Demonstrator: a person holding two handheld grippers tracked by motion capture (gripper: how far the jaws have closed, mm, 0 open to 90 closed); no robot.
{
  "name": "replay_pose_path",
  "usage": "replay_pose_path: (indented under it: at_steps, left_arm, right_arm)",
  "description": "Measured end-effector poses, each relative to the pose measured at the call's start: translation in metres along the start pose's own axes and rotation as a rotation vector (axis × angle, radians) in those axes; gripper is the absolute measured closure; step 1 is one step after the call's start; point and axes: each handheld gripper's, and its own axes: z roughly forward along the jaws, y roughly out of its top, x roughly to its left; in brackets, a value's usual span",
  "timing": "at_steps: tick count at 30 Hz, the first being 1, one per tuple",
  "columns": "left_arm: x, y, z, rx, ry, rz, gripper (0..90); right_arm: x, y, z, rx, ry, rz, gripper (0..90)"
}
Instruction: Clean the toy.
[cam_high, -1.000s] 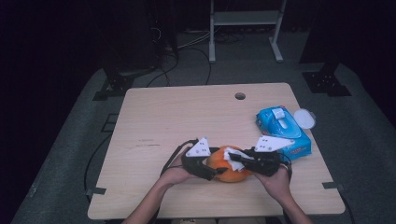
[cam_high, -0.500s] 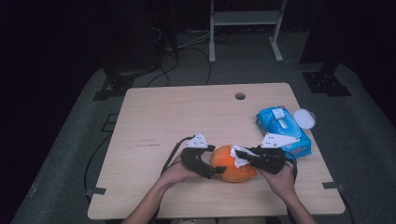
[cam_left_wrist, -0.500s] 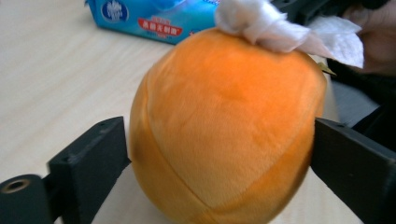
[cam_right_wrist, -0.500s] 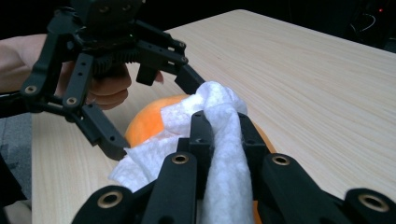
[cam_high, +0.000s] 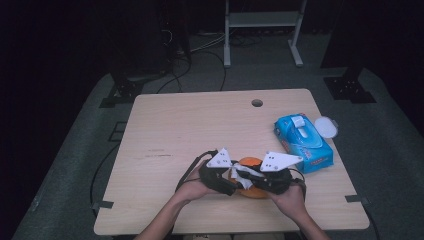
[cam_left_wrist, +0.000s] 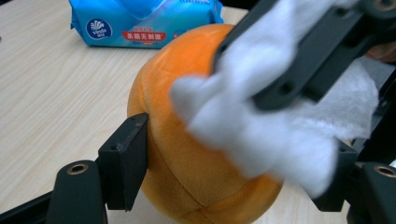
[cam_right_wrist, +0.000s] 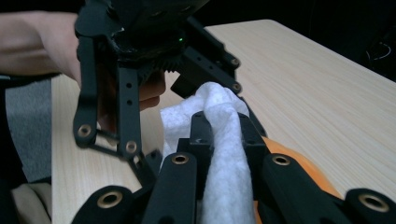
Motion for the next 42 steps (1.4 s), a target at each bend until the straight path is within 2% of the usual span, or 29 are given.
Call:
replay_pose_path:
  at_steps: [4,7,9,12,14,17,19,21,23,27,29,31,34,39,42]
  left_arm:
    - [0.001,-0.001,0.001,-0.017,-0.01,-0.004,27.4]
    - [0.001,-0.002,0.002,-0.011,-0.015,0.005,27.1]
    - [0.002,-0.004,0.002,-0.014,-0.02,-0.003,25.0]
    - [0.006,-0.004,0.003,-0.037,-0.034,-0.058,16.3]
    - [0.011,-0.005,0.003,-0.043,-0.047,-0.124,9.3]
    - [0.014,-0.009,0.005,-0.047,-0.09,-0.16,11.6]
    - [0.013,-0.01,0.004,-0.045,-0.085,-0.145,19.9]
    - [0.011,-0.008,0.003,-0.045,-0.076,-0.137,24.2]
    - [0.008,-0.005,0.003,-0.047,-0.067,-0.109,25.8]
    - [-0.001,0.001,0.005,-0.018,-0.047,-0.023,26.0]
    - [-0.003,0.001,0.005,-0.005,-0.038,0.0,26.4]
    - [-0.002,-0.001,0.004,-0.005,-0.039,-0.003,27.1]
    - [0.001,-0.004,0.005,0.006,-0.027,0.009,28.3]
    - [0.012,-0.013,0.003,0.012,-0.041,-0.042,28.5]
    - [0.018,-0.018,0.0,0.014,-0.042,-0.072,29.1]
  right_arm:
    - [-0.007,-0.001,-0.005,-0.006,-0.035,0.014,79.7]
    - [-0.017,-0.003,-0.013,0.003,-0.073,0.035,79.6]
    - [-0.025,-0.009,-0.016,0.008,-0.08,0.055,79.6]
    - [-0.031,-0.015,-0.019,0.006,-0.074,0.083,79.7]
    - [-0.032,-0.015,-0.021,0.006,-0.078,0.085,79.6]
    - [-0.033,-0.015,-0.022,0.005,-0.068,0.092,79.6]
    - [-0.032,-0.015,-0.021,0.01,-0.065,0.091,79.5]
    - [-0.031,-0.014,-0.021,0.007,-0.066,0.085,79.5]
    - [-0.027,-0.01,-0.021,0.005,-0.069,0.074,79.6]
    - [-0.011,-0.002,-0.012,0.004,-0.028,0.028,79.6]
    - [-0.005,0.0,-0.005,0.019,-0.021,0.004,79.6]
    - [-0.005,0.0,-0.003,0.027,-0.026,0.01,79.6]
    - [-0.015,-0.003,-0.008,0.026,-0.05,0.029,79.6]
    - [-0.033,-0.016,-0.022,0.026,-0.083,0.094,79.5]
    - [-0.04,-0.023,-0.03,0.027,-0.092,0.127,79.1]
